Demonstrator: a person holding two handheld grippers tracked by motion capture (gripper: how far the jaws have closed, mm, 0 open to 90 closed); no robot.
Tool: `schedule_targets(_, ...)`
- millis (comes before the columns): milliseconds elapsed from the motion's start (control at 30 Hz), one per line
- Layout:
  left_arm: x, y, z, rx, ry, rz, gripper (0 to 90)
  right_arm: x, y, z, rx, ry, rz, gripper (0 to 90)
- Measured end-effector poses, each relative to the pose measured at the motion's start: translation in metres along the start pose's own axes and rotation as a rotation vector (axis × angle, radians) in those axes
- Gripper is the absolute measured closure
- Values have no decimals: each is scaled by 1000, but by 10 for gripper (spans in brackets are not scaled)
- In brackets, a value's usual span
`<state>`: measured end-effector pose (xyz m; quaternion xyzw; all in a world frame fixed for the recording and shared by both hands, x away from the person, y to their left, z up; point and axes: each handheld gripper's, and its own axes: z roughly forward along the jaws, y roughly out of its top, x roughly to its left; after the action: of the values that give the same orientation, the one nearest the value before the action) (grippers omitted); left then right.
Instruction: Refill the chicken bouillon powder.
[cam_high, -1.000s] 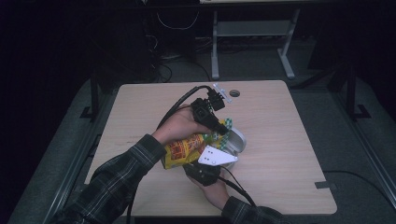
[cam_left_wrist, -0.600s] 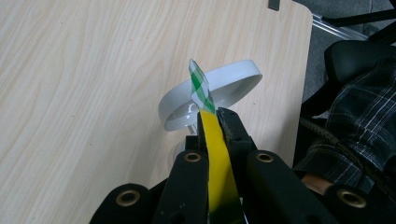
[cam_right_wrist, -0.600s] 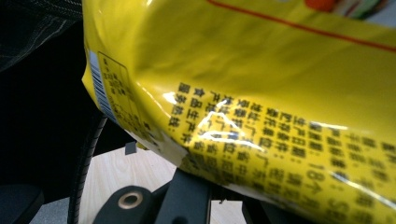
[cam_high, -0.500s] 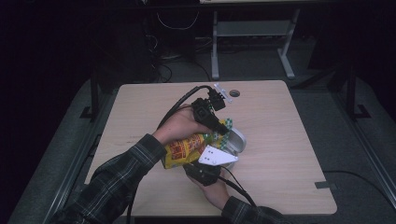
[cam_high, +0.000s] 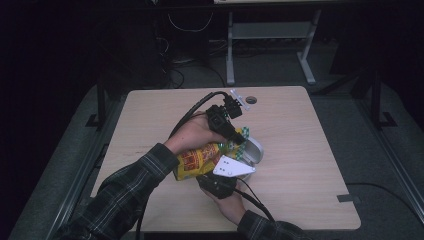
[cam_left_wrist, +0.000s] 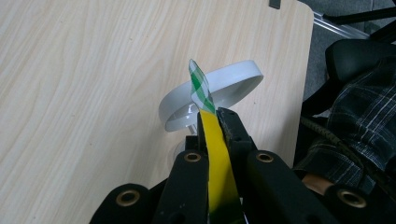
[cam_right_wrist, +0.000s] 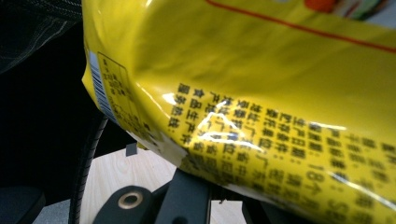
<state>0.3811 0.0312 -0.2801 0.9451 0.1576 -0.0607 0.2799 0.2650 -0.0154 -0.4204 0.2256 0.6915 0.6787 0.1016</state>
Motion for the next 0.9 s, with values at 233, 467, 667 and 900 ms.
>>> schedule_targets(233, 0, 0, 0, 7, -1, 1, 888, 1, 0, 0, -1, 1, 0, 899)
schedule_targets(467, 0, 1, 0, 12, -1, 2, 887, 0, 1, 0, -3, 1, 0, 899)
schedule_targets(667, -1, 2, 0, 9, 1, 1, 887, 0, 1, -1, -6, 2, 2, 899)
schedule_targets(900, -1, 3, 0, 12, 7, 3, 888, 0, 1, -1, -8, 3, 10, 899)
